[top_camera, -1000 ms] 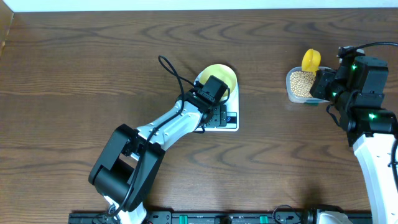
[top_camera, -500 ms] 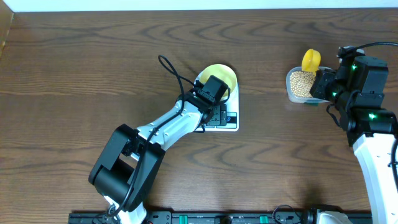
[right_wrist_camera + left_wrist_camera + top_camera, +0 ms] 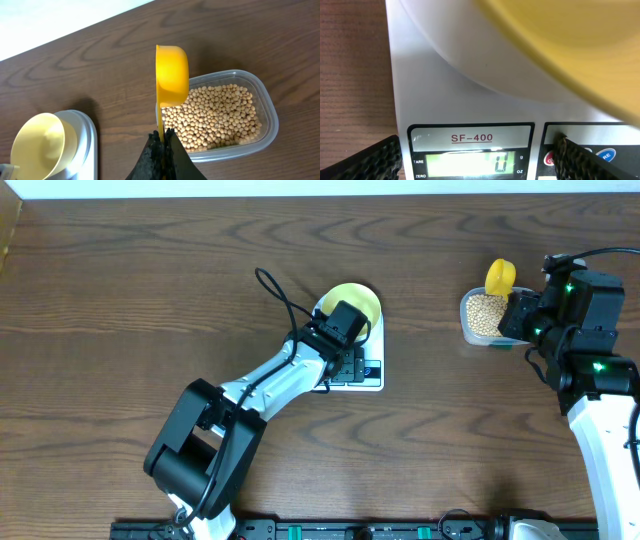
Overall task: Scoop item into bowl and weigh 50g on scale
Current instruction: 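Press the scale's tare button with the left gripper fingertip, then withdraw the left gripper from the scale to the left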
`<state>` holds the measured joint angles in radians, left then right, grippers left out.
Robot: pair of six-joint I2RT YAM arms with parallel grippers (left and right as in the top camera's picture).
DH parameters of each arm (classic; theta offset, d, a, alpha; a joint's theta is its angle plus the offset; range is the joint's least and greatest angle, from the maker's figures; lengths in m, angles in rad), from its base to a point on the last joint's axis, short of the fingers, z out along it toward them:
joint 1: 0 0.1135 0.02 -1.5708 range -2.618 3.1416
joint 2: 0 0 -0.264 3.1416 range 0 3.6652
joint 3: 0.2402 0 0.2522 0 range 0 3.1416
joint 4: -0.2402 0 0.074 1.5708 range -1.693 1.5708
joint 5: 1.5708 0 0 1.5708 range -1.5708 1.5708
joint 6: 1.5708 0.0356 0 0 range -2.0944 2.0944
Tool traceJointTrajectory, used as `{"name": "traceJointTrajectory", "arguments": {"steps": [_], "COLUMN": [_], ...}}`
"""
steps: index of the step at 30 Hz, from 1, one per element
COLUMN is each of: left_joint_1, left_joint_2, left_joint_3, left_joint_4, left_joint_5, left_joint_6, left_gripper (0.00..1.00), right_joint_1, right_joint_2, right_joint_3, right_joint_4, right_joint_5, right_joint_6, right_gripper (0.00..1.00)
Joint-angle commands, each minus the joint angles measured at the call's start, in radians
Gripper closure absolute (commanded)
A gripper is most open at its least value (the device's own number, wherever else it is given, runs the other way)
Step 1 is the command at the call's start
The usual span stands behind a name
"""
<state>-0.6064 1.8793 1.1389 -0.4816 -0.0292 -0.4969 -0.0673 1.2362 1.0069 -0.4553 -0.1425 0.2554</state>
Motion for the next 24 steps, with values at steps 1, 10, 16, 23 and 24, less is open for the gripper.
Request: {"name": "traceJointTrajectory", "arguments": {"steps": [1,10,16,23,24], "left_joint_1": [0.006,0.006,0.006,0.006,0.005], "left_joint_2": [0.151,0.146,0.052,-0.077,-0.076], "left_joint_3": [-0.056,-0.049,-0.021,-0.021,-0.022], "left_joint_4": [-0.041,-0.069,-0.087,-0.086,-0.086], "left_joint_5": [-0.114,-0.114,-0.065,-0.034,-0.034], "left_joint_6": [0.013,0.013,0.014,0.014,0.014], "left_gripper": [0.04,0.04,0.04,0.04,0.04], "right_joint_1": [-0.004,-0.004,-0.004,-0.004,-0.004], "right_joint_2": [0.0,0.0,0.0,0.0,0.0], "right_joint_3": [0.011,0.011,0.011,0.011,0.011], "right_joint_4": [-0.002,-0.002,-0.002,-0.005,-0.005], "right_joint_5": [-0.006,-0.006,-0.006,-0.006,-0.006], "right_joint_6": [-0.002,-0.003,-0.002,-0.002,-0.002], "right_gripper": [0.99,0.99,0.99,0.99,0.99]}}
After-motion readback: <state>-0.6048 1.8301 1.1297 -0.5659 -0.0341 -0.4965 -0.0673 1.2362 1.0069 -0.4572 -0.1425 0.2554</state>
